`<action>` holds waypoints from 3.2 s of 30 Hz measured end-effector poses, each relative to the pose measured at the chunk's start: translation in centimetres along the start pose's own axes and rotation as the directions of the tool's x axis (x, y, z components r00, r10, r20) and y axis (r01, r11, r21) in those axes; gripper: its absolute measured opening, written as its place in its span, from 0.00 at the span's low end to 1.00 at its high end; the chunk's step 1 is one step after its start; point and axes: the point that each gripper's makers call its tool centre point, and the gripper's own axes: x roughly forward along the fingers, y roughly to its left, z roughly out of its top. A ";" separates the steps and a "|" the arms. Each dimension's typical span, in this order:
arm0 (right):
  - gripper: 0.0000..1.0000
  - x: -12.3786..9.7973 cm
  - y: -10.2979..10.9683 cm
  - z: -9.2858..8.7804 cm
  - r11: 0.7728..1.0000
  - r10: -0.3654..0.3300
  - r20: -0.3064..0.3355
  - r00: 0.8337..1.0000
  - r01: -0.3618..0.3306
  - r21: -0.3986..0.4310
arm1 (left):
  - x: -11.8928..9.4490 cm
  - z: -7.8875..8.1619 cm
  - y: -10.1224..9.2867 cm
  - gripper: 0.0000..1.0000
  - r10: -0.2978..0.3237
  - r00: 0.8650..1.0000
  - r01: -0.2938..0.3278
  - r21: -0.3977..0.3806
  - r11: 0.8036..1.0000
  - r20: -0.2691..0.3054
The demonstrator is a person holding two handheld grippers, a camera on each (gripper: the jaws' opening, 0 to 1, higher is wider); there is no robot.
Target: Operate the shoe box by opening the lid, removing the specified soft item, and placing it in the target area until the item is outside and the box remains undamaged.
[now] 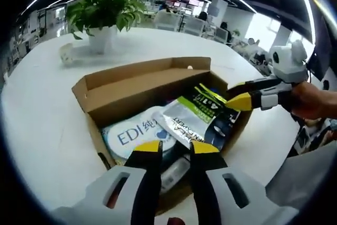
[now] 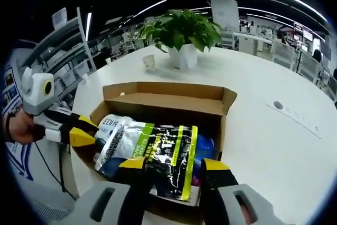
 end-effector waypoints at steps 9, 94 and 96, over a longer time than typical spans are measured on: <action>0.43 1.5 0.8 -0.6 1.000 -0.009 -0.070 0.997 0.009 -0.006 | 0.8 -0.6 -0.6 0.18 -0.020 0.999 0.020 -0.014 1.000 -0.036; 0.00 -2.7 1.3 1.2 0.997 -0.011 0.042 0.999 0.008 0.078 | -0.7 1.7 -1.9 0.00 -0.037 0.999 0.037 -0.064 0.997 0.003; 0.00 -2.9 0.9 1.1 0.996 -0.017 0.047 0.999 0.013 0.083 | -0.5 1.7 -2.3 0.00 -0.044 0.999 0.044 -0.055 0.998 0.002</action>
